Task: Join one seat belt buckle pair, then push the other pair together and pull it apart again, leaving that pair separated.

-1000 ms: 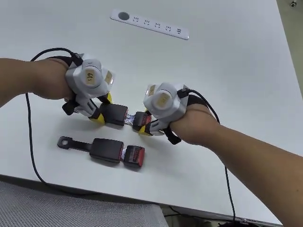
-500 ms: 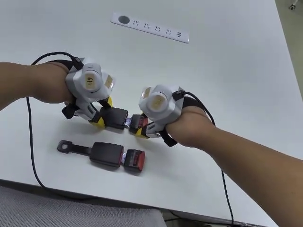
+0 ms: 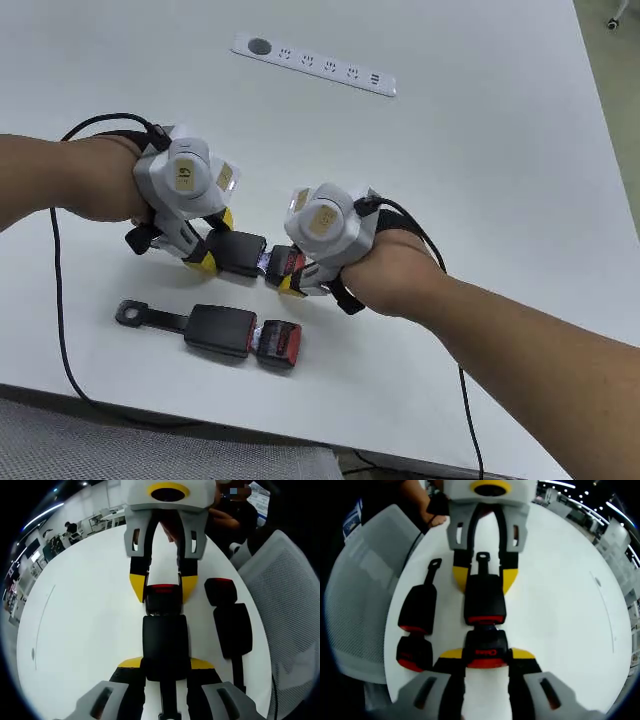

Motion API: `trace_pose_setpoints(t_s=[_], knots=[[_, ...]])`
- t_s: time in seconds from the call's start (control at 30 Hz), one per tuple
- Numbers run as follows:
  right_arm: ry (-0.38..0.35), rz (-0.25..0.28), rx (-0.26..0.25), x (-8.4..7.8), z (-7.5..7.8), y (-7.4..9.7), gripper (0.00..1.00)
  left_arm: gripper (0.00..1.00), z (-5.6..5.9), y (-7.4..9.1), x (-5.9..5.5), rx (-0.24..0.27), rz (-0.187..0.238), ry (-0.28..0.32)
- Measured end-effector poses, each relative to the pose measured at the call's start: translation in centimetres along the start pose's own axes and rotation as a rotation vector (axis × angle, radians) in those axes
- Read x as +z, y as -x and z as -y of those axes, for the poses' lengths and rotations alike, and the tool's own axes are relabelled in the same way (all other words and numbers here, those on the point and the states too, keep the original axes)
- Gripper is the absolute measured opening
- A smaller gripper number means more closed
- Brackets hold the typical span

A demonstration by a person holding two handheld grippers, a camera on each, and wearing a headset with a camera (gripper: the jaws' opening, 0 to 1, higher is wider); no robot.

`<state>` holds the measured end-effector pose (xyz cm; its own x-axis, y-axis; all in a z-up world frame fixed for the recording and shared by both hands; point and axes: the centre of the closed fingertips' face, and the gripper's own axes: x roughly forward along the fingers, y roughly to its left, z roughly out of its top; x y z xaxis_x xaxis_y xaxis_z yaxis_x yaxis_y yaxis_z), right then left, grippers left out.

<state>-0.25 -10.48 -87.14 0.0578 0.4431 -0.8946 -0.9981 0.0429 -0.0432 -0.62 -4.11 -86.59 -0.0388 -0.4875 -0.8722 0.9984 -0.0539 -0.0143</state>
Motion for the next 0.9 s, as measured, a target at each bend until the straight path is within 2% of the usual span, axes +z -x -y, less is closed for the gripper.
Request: trace_pose_setpoints(t_s=[0.43, 0.7, 0.9], knots=[[0.011, -0.010, 0.007, -0.1, -0.1, 0.1, 0.31, 0.32, 0.0, 0.0, 0.0, 0.003, -0.012, -0.002], [0.001, -0.013, 0.013, -1.5, 0.0, 0.7, 0.31, 0.32, 0.0, 0.0, -0.1, 0.001, -0.003, 0.000], [0.006, 0.003, 0.013, -1.5, -0.3, 0.8, 0.32, 0.32, 0.0, 0.0, 0.0, -0.003, 0.001, -0.006]])
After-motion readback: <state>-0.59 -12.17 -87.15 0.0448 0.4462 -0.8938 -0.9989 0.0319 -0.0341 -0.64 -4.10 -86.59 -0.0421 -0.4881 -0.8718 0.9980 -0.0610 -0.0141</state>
